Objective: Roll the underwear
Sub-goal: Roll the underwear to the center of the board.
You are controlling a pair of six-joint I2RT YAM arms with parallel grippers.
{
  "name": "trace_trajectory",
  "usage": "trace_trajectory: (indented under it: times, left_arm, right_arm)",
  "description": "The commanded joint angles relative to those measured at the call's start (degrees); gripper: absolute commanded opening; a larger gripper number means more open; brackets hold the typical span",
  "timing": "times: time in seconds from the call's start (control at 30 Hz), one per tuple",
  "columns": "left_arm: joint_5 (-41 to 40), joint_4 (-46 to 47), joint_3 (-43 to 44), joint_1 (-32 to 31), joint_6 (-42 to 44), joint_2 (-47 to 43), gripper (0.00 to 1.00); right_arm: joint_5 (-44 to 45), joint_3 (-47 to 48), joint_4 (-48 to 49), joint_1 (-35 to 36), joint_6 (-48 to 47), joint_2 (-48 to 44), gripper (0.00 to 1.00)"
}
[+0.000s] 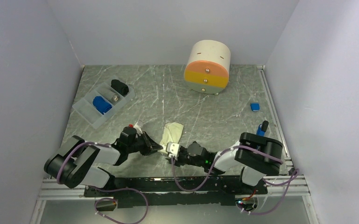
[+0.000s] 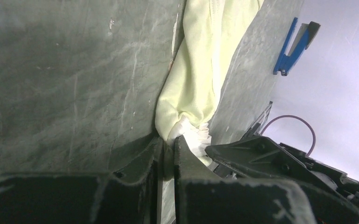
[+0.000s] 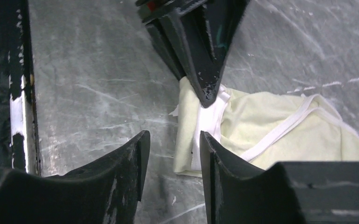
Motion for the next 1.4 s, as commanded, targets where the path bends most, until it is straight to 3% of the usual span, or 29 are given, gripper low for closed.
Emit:
trace_trajectory:
  times: [0.0, 0.17, 0.33, 0.4, 0.5, 0.57, 0.7, 0.9, 1.03, 1.1, 1.23, 1.37]
  left_arm:
    - [-4.90, -12.67, 0.69, -0.25, 4.58, -1.47, 0.07]
    - [-4.36, -13.67, 0.21, -0.25, 4.30, -2.56, 0.05]
    - [-3.03, -13.57, 0.09, -0.24, 4.95, -1.85, 0.05]
    - [-2.86, -14.01, -0.17, -0.25, 4.91, -2.09, 0.05]
    - [-3.28, -14.65, -0.74, -0.02, 4.16, -3.17, 0.05]
    - [-3.72, -15.83, -0.65, 0.34, 3.95, -4.23, 0.11]
    - [-4.30, -19.91, 0.17, 1.37, 3.84, -7.93, 0.47]
    - [-6.54, -30.88, 2.22, 4.24, 6.17, -18.97, 0.74]
    - [-7.26, -32.56, 1.65, 5.36, 7.76, -24.05, 0.84]
    - [-6.55, -31.55, 0.84, 5.38, 8.01, -25.58, 0.84]
    - [-4.08, -27.69, -1.08, 5.39, 9.02, -26.79, 0.82]
    - [-1.39, -26.29, -1.25, 5.37, 12.05, -27.05, 0.81]
  right_arm:
    - [1.82, 2.18, -6.73, 2.16, -10.13, -3.33, 0.48]
    - [6.78, 5.22, -10.67, 3.26, -16.12, 0.31, 0.48]
    - [15.29, 6.07, -8.45, 4.52, -19.09, 4.01, 0.42]
    - [15.67, 6.13, -8.06, 4.81, -19.64, 4.36, 0.34]
    - [13.80, 5.59, -7.78, 5.20, -18.25, 3.47, 0.10]
    - [10.57, 5.11, -7.35, 5.16, -15.68, 2.39, 0.01]
    - [2.13, 4.60, -4.71, 4.16, -4.96, 1.35, 0.00]
    - [-16.69, 2.27, 6.90, -2.60, 16.20, 4.43, 0.00]
    - [-23.70, -0.47, 19.22, -8.25, 32.14, 8.84, 0.00]
    - [-24.94, -0.56, 21.65, -11.03, 38.37, 10.56, 0.00]
    - [-26.20, 1.80, 18.61, -13.18, 46.74, 12.61, 0.00]
    - [-23.82, 4.93, 6.11, -15.91, 51.84, 12.73, 0.03]
